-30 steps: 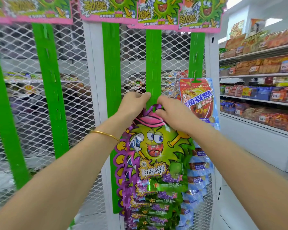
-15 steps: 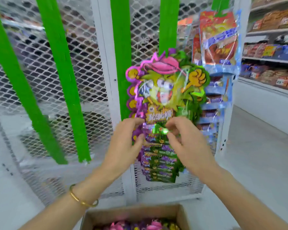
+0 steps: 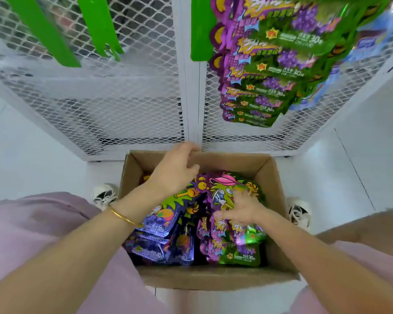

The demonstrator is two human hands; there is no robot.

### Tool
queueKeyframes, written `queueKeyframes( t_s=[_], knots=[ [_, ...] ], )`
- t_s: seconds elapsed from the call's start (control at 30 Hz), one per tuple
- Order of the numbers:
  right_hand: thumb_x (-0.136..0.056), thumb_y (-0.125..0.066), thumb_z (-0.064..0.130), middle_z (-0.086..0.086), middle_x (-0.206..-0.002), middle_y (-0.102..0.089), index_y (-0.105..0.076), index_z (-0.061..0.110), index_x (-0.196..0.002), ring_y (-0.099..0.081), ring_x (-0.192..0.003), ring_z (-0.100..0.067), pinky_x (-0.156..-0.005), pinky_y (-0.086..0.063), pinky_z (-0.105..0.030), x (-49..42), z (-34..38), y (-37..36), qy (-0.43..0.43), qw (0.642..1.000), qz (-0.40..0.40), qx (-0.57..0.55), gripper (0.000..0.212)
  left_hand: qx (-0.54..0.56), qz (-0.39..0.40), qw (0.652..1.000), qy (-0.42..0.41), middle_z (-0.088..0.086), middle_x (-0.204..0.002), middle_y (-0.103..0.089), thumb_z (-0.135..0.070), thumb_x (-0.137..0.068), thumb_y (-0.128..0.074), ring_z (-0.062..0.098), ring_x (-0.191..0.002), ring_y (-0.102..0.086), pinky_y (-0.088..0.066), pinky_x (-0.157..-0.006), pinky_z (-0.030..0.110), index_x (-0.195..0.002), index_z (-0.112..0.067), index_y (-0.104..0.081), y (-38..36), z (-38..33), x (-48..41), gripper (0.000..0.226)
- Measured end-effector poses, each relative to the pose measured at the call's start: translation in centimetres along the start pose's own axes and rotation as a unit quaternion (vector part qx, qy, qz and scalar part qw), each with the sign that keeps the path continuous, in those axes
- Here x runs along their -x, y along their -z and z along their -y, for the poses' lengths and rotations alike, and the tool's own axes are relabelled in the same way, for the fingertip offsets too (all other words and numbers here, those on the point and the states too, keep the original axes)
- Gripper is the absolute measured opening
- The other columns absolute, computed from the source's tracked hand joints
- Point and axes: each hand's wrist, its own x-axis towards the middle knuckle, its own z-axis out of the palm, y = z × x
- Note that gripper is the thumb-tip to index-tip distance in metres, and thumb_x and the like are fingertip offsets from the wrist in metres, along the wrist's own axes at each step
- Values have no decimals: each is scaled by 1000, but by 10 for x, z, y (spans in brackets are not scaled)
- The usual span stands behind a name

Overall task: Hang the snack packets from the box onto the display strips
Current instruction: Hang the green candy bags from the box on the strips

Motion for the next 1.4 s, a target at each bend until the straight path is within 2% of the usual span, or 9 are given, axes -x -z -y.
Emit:
queueKeyframes(
  t_s=[0.17, 0.3, 0.47, 0.63, 0.73, 0.9, 1.07, 1.2, 1.4],
  knots=[
    [-67, -71, 59, -12, -152, -18, -9, 21, -147, -22, -138, -37, -107, -34, -48, 0, 3, -18, -21, 999, -24, 10, 109, 34, 3, 999, 27, 2, -121, -55, -13, -89, -53, 14, -105, -55, -44, -91, 26, -126, -14, -50, 6, -3, -3, 37],
    [-84, -54, 37, -15, -123, -53, -36, 6, -133, -56, -106, -30, -80, -48, -34, 0, -1, 3, -6, 998, -22, -64, 60, 67, 26, 997, 40, 1, -117, -55, -13, -90, -52, 14, -105, -55, -40, -86, 19, -124, -13, -50, 4, -8, -1, 33],
    [-94, -37, 4, -23, -109, -61, -51, -5, -106, -61, -100, -37, -77, -46, -37, 34, -1, 33, 30, 990, -132, 36, 20, 138, 67, 983, 98, 4, -122, -55, -21, -93, -52, 17, -109, -56, -46, -94, 31, -121, -14, -50, -4, -8, 9, 30],
    [-92, -37, -3, -21, -114, -60, -40, -5, -125, -60, -100, -33, -77, -48, -35, 78, 7, 52, 96, 974, -192, 74, 34, 418, 172, 860, 239, 18, -132, -49, -45, -87, -55, 28, -113, -57, -51, -92, 40, -131, -12, -40, -13, -20, 20, 57],
    [-93, -42, 5, -15, -122, -55, -26, 3, -140, -58, -106, -30, -77, -48, -35, 98, 24, 35, 149, 955, -232, 111, 49, 490, 198, 818, 226, 14, -113, -60, -54, -69, -62, 29, -105, -62, -52, -91, 44, -122, -15, -50, -17, -23, 24, 67],
    [-96, -39, 22, -12, -140, -39, -13, 9, -147, -40, -125, -29, -94, -41, -39, 111, 43, 19, 213, 938, -226, 155, 59, 458, 74, 863, 202, 5, -85, -65, -25, -90, -58, 15, -66, -65, -56, -84, 43, -115, -8, -52, -23, -19, 28, 30],
    [-94, -38, 50, 2, -150, -32, -25, 24, -146, -33, -135, -17, -106, -35, -34, 109, 27, 42, 253, 946, -199, 38, 60, 411, 33, 889, 202, 14, -103, -69, -13, -95, -49, 31, -90, -66, -55, -82, 45, -105, -6, -62, -12, -10, 39, 18],
    [-93, -49, 36, -2, -142, -41, -30, 19, -143, -38, -131, -19, -111, -29, -39, 104, 14, 67, 218, 907, -345, -103, 56, 455, 53, 870, 182, 9, -99, -73, -8, -95, -48, 25, -88, -70, -58, -78, 40, -107, -7, -63, 5, -9, 48, 20],
    [-85, -65, 23, -2, -115, -62, -56, 11, -123, -57, -108, -15, -98, -44, -34, 131, 32, 119, 256, 872, -307, -283, 41, 479, 77, 867, 118, 12, -106, -70, -5, -92, -48, 26, -93, -68, -56, -83, 41, -110, -8, -61, 42, -29, 57, 23]
  ],
)
